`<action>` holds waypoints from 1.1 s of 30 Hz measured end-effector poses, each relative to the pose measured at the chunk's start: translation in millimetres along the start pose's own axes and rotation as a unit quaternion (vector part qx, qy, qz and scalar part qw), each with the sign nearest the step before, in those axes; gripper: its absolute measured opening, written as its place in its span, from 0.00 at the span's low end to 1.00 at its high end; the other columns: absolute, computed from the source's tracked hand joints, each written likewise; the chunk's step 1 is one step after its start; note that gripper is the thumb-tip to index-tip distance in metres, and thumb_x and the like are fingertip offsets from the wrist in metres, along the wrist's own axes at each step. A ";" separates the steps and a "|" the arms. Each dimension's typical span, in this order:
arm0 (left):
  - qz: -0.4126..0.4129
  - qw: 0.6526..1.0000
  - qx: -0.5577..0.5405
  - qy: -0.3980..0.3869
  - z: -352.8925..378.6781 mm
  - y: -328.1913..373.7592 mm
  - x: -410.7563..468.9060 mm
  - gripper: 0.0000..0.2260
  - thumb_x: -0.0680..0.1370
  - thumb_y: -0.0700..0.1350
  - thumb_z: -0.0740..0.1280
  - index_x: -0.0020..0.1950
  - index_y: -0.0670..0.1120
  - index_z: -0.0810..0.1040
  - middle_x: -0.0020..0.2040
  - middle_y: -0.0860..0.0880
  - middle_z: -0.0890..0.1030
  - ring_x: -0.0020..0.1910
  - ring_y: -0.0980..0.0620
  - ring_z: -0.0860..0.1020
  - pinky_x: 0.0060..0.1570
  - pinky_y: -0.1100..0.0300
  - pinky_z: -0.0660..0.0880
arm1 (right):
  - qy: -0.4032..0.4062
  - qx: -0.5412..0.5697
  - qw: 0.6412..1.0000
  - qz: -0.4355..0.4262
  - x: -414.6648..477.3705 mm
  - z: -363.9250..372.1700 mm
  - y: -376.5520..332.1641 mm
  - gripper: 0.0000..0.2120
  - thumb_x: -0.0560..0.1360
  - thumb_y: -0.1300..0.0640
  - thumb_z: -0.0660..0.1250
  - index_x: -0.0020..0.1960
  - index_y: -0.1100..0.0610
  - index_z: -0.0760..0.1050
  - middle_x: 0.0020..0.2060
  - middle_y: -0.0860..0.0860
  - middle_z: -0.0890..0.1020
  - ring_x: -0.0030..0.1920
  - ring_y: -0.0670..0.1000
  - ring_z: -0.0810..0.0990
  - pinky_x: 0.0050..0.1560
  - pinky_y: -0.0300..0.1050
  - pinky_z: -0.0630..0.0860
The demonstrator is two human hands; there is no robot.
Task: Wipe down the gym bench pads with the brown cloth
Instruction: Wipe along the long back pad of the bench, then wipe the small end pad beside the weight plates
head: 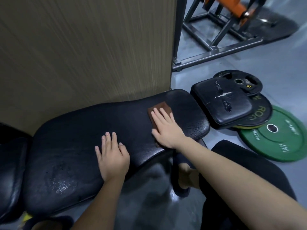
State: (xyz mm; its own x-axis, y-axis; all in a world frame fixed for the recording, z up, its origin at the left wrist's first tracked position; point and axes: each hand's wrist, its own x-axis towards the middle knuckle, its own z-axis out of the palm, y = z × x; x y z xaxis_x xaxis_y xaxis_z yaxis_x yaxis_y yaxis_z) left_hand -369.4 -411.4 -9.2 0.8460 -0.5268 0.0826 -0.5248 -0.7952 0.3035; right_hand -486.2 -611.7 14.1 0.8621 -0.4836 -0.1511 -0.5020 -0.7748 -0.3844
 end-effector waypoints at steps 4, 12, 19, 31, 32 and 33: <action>0.043 0.995 0.088 -0.021 -4.2 8.3 3.7 0.27 0.83 0.51 0.49 0.79 0.40 0.66 0.79 0.40 0.66 0.79 0.41 0.62 0.78 0.36 0.48 | 0.034 0.174 0.984 -0.004 -35.1 -22.3 20.8 0.27 0.85 0.51 0.60 0.82 0.56 0.59 0.82 0.51 0.58 0.83 0.50 0.50 0.82 0.48 0.45; 0.225 0.966 -0.063 -0.114 2.4 119.7 1.4 0.27 0.86 0.56 0.52 0.83 0.46 0.55 0.84 0.44 0.49 0.83 0.47 0.47 0.81 0.48 0.45 | 0.173 0.127 0.944 0.250 -85.0 -72.5 147.7 0.27 0.83 0.53 0.61 0.79 0.62 0.62 0.81 0.59 0.59 0.81 0.57 0.56 0.81 0.51 0.53; 0.226 0.969 0.034 -0.091 50.2 184.6 12.4 0.32 0.82 0.63 0.47 0.83 0.50 0.58 0.83 0.40 0.53 0.82 0.39 0.51 0.78 0.37 0.51 | 0.235 0.130 0.889 0.370 -76.9 -84.4 236.2 0.32 0.85 0.47 0.56 0.81 0.63 0.54 0.82 0.62 0.51 0.82 0.62 0.49 0.81 0.55 0.47; 0.294 0.947 -0.037 -0.128 97.5 304.7 108.5 0.34 0.84 0.64 0.50 0.84 0.48 0.45 0.85 0.51 0.49 0.83 0.53 0.47 0.81 0.51 0.47 | 0.278 0.205 0.734 0.584 -27.0 -100.9 271.9 0.31 0.81 0.40 0.49 0.61 0.62 0.79 0.58 0.63 0.81 0.59 0.65 0.79 0.59 0.55 0.72; 0.293 0.945 -0.055 -0.132 102.1 320.2 114.9 0.35 0.83 0.64 0.51 0.84 0.47 0.45 0.84 0.51 0.49 0.83 0.53 0.48 0.81 0.52 0.48 | 0.284 0.206 0.729 0.588 -25.7 -99.0 274.0 0.30 0.81 0.40 0.49 0.60 0.61 0.79 0.58 0.63 0.82 0.58 0.65 0.79 0.59 0.55 0.72; 0.290 0.945 -0.068 -0.134 107.3 334.1 121.2 0.35 0.83 0.64 0.52 0.84 0.47 0.46 0.84 0.51 0.49 0.83 0.54 0.48 0.80 0.52 0.50 | 0.291 0.205 0.723 0.592 -23.7 -97.3 276.0 0.29 0.81 0.40 0.50 0.60 0.61 0.79 0.57 0.62 0.82 0.58 0.65 0.79 0.59 0.55 0.72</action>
State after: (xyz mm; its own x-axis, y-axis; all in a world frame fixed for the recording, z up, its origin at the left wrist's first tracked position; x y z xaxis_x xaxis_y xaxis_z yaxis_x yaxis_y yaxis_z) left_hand -452.3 -773.1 0.3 0.3558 -0.9339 0.0354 -0.8606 -0.3127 0.4020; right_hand -651.9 -853.7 0.2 -0.3895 -0.8913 -0.2323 -0.6988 0.4502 -0.5559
